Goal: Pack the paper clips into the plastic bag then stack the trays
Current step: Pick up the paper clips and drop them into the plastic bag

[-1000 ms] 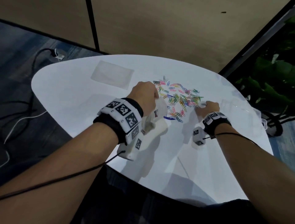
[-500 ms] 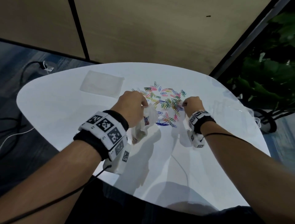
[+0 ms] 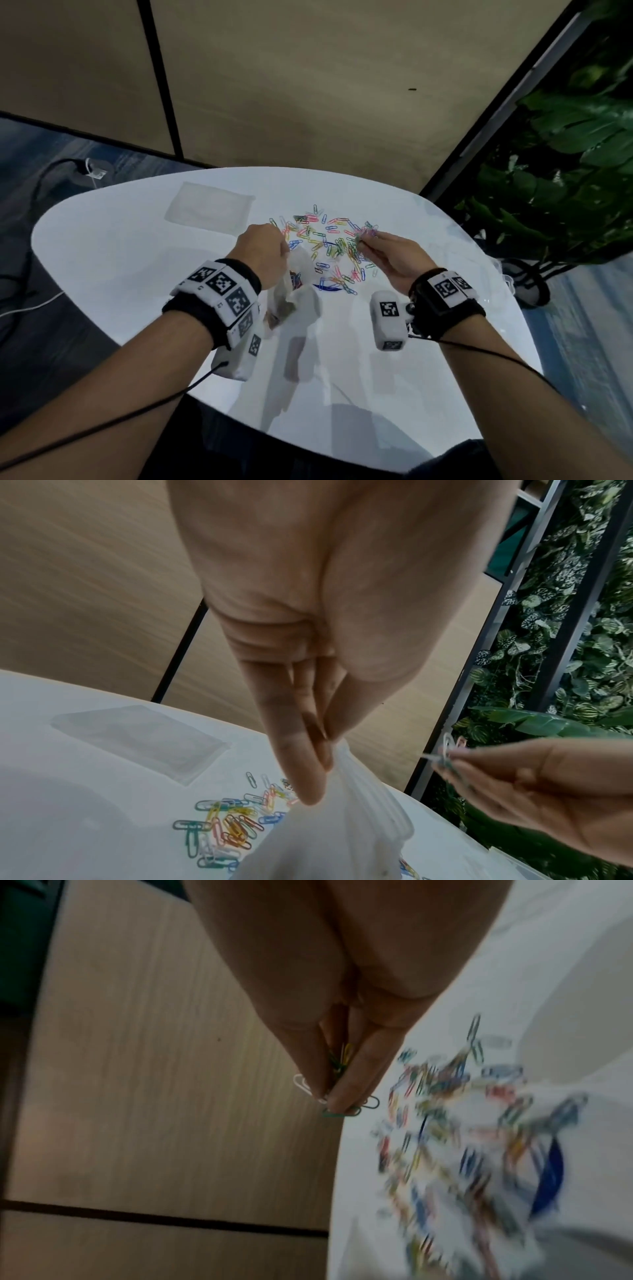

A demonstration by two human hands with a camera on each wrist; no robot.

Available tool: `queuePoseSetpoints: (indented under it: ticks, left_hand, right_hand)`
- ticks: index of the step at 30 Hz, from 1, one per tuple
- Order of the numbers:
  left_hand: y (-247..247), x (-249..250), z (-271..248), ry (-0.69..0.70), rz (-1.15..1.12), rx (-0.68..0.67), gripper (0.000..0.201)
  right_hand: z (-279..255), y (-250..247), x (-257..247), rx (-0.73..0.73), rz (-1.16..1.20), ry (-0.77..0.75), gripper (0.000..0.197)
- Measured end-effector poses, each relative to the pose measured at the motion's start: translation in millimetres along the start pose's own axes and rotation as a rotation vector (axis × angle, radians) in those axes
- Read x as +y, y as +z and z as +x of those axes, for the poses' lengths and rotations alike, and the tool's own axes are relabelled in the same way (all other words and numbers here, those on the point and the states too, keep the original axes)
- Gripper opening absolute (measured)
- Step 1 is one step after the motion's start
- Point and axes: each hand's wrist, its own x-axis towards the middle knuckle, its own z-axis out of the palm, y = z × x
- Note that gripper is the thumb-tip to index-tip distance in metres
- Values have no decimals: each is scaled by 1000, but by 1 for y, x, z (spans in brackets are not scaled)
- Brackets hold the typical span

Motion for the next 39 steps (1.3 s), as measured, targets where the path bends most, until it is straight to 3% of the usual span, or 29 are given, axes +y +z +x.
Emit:
queuePoseSetpoints:
  ticks: [3,7,9,13,16,29,32,34,37,39]
  left_hand:
    - [1,1,-6,-14,-7,0,15]
    - [3,5,-11,0,-9,-13,20]
    - [4,6,-13,13,13,-14,21]
    - [5,5,-13,32,29,-18,20]
    - [8,6,-12,54,19,-41,20]
    - [9,12,-9,75,4,-39,21]
    - [8,11,-9,70,-3,-24,21]
    - [7,11,-9,64,-21,-27,21]
    - [7,11,-10,62,2,-31,23]
    - [7,11,-11,68,16,-20,24]
  right_hand:
    - [-32,29,12,-110,67,83,20]
    - [-52,64,43,-140,-88,77,12]
    - [-50,72,58,-117,-272,30,13]
    - [-45,76,68,-91,-998,-267,22]
    - [-46,77,64,-102,-1189,-383,16]
    - [-29,76,61,-156,-1371,-472,24]
    - [-28,74,56,-179,-1305,-417,24]
    - [-27,70,51,-267,-1265,-420,24]
    - [-24,63,44,-529,-1266,-351,19]
    - [-18,56,35,-575,-1005,-200,19]
